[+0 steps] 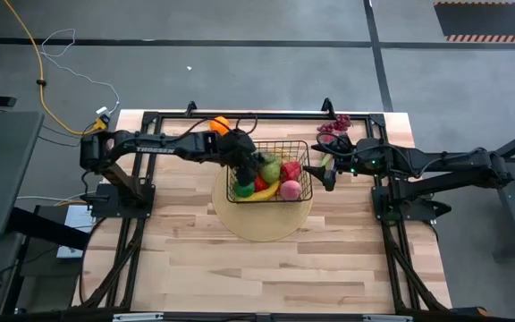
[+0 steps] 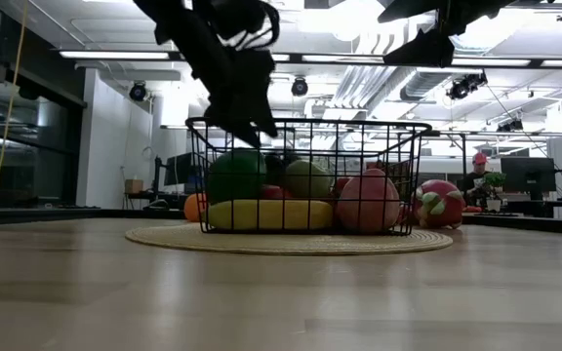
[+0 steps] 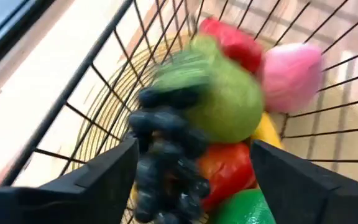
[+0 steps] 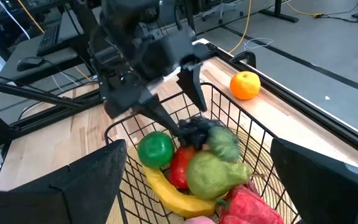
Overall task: Build produce basket
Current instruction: Put the dragon fruit into the wire basket
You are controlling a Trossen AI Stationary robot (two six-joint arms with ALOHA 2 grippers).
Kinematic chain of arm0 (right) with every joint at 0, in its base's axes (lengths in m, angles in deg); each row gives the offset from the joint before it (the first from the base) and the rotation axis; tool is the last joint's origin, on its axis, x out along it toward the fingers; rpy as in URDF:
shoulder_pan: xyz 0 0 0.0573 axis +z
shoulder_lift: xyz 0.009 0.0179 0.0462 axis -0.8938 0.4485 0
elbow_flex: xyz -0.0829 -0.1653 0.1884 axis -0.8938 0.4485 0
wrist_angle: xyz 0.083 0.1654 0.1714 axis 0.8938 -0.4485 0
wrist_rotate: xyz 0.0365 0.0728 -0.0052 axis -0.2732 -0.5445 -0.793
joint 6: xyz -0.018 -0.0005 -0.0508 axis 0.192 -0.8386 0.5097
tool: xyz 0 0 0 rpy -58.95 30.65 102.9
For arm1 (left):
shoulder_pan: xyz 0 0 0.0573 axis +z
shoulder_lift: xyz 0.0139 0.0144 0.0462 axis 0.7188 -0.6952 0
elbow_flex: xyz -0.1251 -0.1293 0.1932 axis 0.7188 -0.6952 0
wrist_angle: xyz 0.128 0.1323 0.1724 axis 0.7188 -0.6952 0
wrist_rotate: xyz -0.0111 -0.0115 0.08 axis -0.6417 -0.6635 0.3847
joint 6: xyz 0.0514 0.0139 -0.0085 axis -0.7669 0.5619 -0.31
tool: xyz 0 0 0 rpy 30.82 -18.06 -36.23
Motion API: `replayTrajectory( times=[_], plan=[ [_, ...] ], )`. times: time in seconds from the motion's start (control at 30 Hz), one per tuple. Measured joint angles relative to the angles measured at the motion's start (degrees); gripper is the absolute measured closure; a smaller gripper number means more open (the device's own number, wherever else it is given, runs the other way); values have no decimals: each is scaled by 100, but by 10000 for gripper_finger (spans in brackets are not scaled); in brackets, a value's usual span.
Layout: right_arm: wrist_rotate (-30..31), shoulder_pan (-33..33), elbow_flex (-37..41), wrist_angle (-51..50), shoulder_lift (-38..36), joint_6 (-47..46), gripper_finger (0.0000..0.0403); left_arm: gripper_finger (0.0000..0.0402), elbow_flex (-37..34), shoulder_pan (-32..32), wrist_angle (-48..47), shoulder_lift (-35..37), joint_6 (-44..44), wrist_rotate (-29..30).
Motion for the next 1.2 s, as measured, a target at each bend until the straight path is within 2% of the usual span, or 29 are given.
replayTrajectory(
  times=[0.17,0.43,0.6,0.73,0.83,1.03,1.2],
  plan=[
    [22,1,0,3,0,-3,15,78,0,114,-67,485,0,-68],
    [42,2,0,7,0,-4,15,78,0,179,-109,1457,-6,-263],
    [42,0,0,9,0,-4,15,76,0,-85,-1,1886,259,-326],
    [42,0,0,9,0,-4,15,76,-79,-495,609,2274,299,-115],
    [42,2,0,9,1,-5,15,76,-597,-807,1623,2657,305,252],
    [42,0,0,9,0,-4,15,76,-2202,-1295,3620,3749,427,1028],
    [42,0,0,11,0,-6,15,76,-2978,-1498,4075,4583,455,1330]
  ],
)
